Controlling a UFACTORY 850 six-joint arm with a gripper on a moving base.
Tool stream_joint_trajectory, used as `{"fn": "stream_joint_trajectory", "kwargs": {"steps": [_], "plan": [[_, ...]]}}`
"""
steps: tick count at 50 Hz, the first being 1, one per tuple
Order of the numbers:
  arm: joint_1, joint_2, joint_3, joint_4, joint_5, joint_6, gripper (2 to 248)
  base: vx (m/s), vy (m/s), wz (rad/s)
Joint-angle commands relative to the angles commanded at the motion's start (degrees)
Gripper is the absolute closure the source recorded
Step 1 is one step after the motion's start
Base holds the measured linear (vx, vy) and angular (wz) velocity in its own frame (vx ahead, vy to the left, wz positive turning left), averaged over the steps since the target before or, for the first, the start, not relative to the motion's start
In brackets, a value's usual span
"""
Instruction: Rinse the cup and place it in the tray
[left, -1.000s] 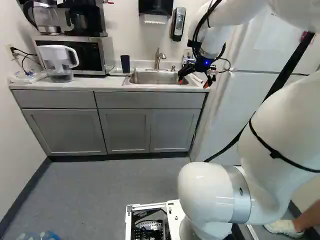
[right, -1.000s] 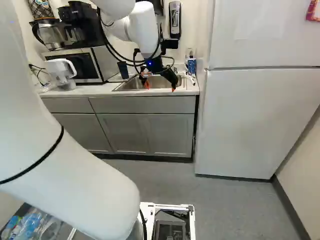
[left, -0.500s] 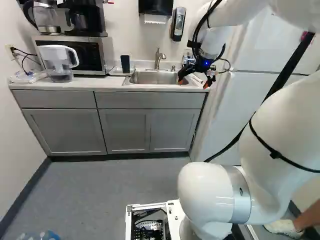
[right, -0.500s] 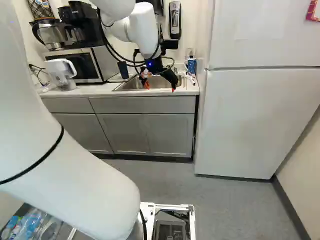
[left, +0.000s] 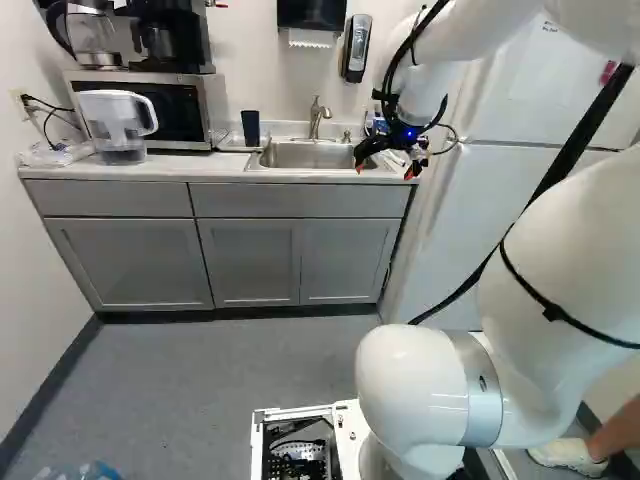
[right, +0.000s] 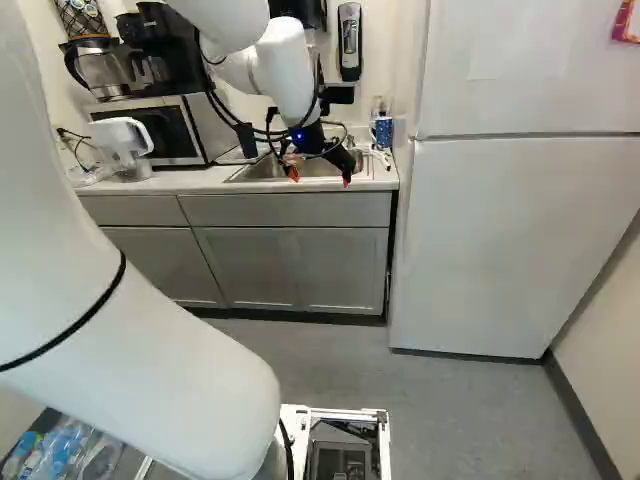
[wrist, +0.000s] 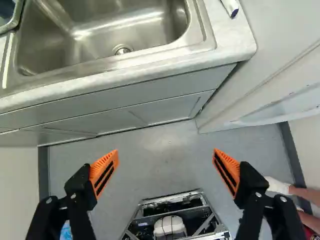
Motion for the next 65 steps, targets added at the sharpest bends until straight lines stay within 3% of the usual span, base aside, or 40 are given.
{"fn": "stream_joint_trajectory", "kwargs": {"steps": [33, 65], "plan": [[1.8, 1.3, 7.7, -0.9, 12.6, 0.4, 3, 0.000, 0.000, 0.000], [4.6, 3.2, 19.2, -2.1, 31.6, 1.1, 3, 0.000, 0.000, 0.000]]}}
